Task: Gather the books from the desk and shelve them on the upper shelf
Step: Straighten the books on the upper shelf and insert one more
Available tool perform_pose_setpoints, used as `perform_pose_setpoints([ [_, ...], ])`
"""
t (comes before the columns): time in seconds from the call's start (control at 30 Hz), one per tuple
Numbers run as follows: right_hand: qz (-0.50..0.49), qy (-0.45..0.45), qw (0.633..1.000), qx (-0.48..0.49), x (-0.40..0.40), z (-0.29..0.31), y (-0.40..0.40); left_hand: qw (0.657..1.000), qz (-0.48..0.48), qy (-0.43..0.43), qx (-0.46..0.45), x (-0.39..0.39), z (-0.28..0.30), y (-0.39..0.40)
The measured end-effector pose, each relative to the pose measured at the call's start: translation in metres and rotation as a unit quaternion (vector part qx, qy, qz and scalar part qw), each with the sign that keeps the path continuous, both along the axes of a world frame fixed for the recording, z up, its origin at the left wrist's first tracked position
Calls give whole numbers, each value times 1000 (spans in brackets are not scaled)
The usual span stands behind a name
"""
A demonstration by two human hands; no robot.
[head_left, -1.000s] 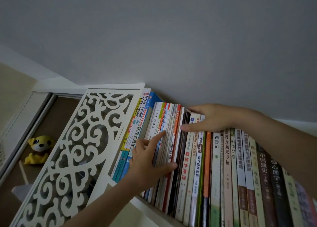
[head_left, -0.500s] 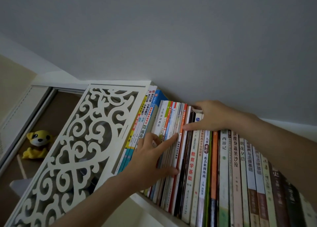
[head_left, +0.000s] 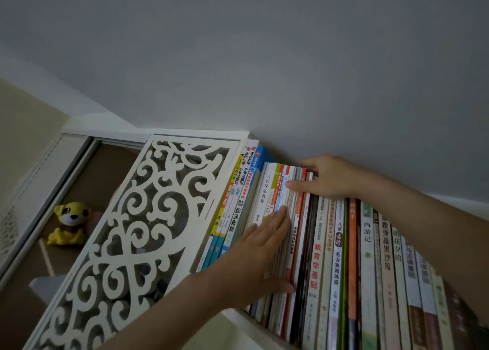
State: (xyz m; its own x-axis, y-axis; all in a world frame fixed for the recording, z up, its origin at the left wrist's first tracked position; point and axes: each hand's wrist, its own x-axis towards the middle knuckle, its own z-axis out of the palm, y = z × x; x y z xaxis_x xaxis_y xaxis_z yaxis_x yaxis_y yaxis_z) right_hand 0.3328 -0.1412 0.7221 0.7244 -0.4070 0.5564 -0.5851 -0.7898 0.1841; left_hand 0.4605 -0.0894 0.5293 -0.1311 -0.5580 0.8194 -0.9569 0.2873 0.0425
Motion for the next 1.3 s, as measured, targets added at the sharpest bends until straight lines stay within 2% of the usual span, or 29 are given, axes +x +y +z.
perform_pose_setpoints([
  [0.13,22,18,1000,5,17,1,-4,996,62,-70,-2,13,0,-6],
  [0.37,21,-2,1000,13,22,2,-1,993,58,-94,-32,21,-1,-10],
  [0.53,-16,41,999,-18,31,-1,6,997,54,18,-56,45,-9,6],
  [0.63,22,11,997,-69,52,-7,12,996,19,79,-23,71,-9,10],
  [0.77,39,-3,998,-56,76,-7,6,997,-3,74,30,92,-5,12],
  [0.87,22,6,996,-86,81,-7,-1,997,-6,64,44,99,-5,9],
  [1.0,-5,5,993,-115,80,-12,7,997,65,16,36,99,-4,11],
  [1.1,-71,55,981,-172,62,-16,14,987,158,-22,30,76,3,20],
  [1.13,-92,78,977,-174,48,-15,20,988,150,-12,19,63,7,24],
  [1.23,-118,112,978,-132,-11,3,36,998,44,33,-19,15,17,31],
  [1.3,-164,119,972,-122,-49,14,41,999,7,25,-20,-16,19,25],
])
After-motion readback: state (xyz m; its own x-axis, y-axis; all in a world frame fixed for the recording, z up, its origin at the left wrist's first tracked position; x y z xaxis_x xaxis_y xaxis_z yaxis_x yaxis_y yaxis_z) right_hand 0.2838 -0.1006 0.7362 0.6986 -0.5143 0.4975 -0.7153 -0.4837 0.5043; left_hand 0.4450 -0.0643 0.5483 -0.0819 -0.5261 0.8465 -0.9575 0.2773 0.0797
